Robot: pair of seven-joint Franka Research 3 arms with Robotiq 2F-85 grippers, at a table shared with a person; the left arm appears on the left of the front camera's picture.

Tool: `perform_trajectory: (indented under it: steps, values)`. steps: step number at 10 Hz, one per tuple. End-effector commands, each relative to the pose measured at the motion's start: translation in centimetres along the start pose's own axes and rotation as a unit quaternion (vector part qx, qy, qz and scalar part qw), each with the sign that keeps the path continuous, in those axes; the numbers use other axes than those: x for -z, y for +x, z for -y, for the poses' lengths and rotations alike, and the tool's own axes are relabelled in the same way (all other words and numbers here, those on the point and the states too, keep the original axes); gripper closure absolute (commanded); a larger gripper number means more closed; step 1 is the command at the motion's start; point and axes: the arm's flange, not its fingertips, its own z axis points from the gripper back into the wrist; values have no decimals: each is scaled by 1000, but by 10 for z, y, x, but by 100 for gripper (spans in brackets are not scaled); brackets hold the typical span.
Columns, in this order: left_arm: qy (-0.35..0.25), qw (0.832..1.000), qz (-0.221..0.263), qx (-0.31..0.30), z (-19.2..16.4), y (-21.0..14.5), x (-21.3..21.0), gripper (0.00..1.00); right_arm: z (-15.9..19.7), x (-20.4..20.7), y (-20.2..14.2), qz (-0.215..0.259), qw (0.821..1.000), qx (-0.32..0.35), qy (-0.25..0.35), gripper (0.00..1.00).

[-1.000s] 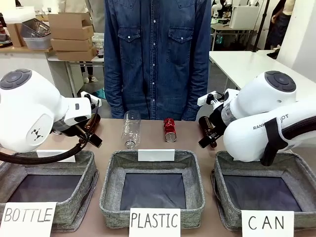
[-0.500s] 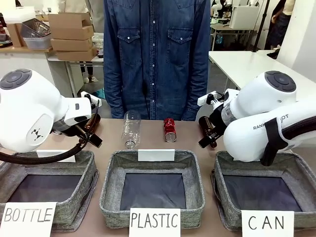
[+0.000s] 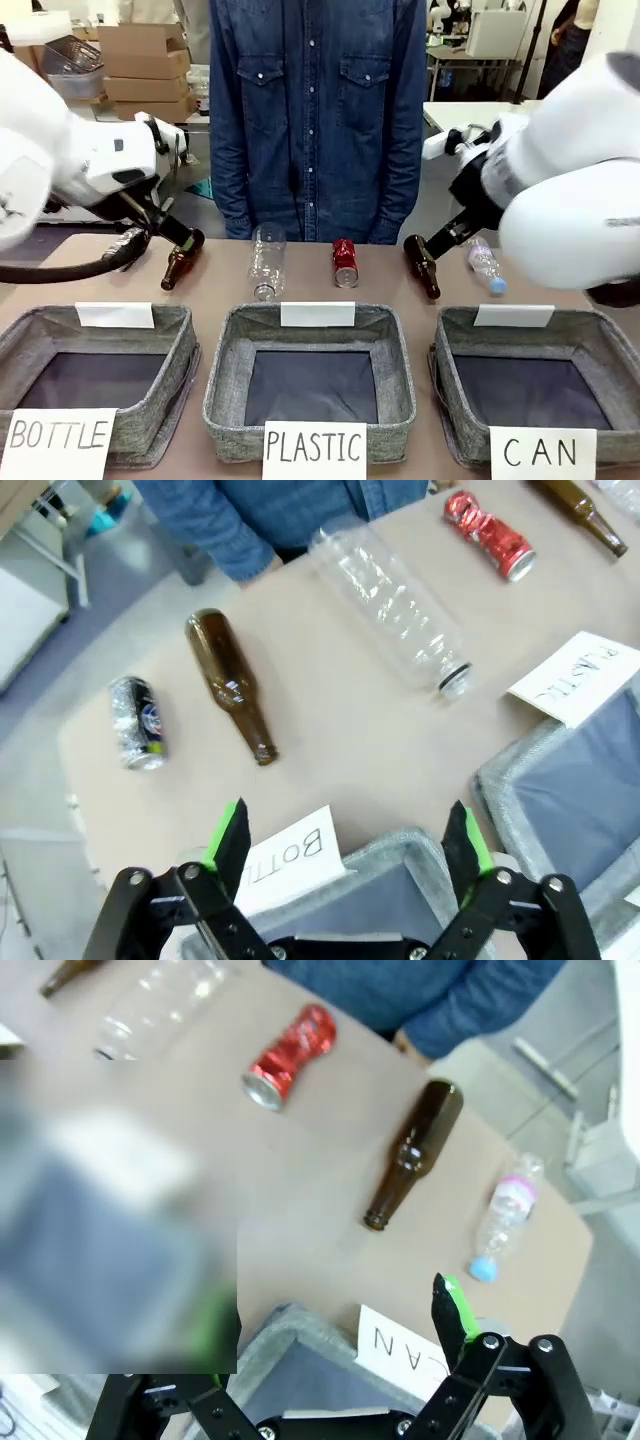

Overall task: Sort the can waste into the basket.
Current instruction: Pick up the can waste from the table and place it in the right Fabric basket.

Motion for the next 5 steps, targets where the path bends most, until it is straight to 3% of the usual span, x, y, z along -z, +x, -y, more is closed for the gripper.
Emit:
perform_trajectory:
  steps: [1,2,3,4,5]
  values:
    - [67,997,14,18,33,-60,-22,0,-13,-24,-35,56,998,-10,7,0]
    - [0,1000,0,0,0,0,0,0,0,0,0,0,1000,0,0,0]
    - [0,1000,0,0,0,0,0,0,-7,-29,5,29,1000,-8,-1,0]
    - [29,999,16,16,8,4,-35,0,-8,-24,0,18,1000,2,22,0]
    - [-95,995,-22,7,2,7,-35,0,-3,-32,-6,35,995,49,79,0]
